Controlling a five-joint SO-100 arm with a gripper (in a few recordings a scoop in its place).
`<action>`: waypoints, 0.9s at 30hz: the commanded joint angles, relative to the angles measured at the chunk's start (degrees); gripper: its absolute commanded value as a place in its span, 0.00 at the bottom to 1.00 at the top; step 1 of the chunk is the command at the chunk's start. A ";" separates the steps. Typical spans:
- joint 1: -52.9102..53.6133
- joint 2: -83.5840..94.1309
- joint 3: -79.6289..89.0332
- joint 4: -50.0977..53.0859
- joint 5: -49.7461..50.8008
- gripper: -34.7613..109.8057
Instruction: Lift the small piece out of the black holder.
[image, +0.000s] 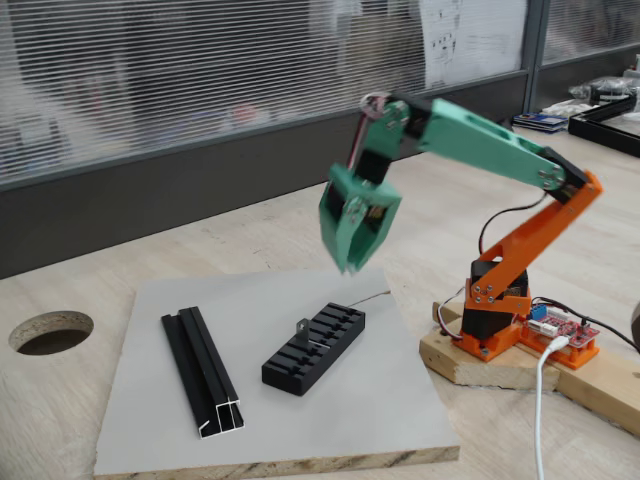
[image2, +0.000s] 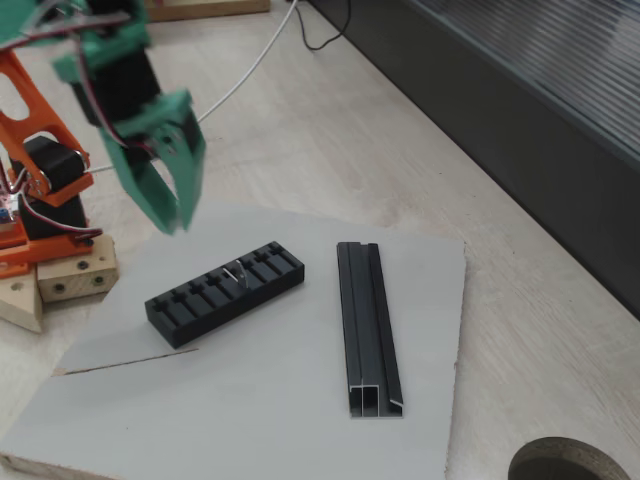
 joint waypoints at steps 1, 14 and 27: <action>-1.49 -2.20 -0.44 -0.88 0.26 0.32; -0.79 -3.08 -0.44 -0.79 0.26 0.32; -0.97 -2.29 -1.32 -0.88 -0.53 0.32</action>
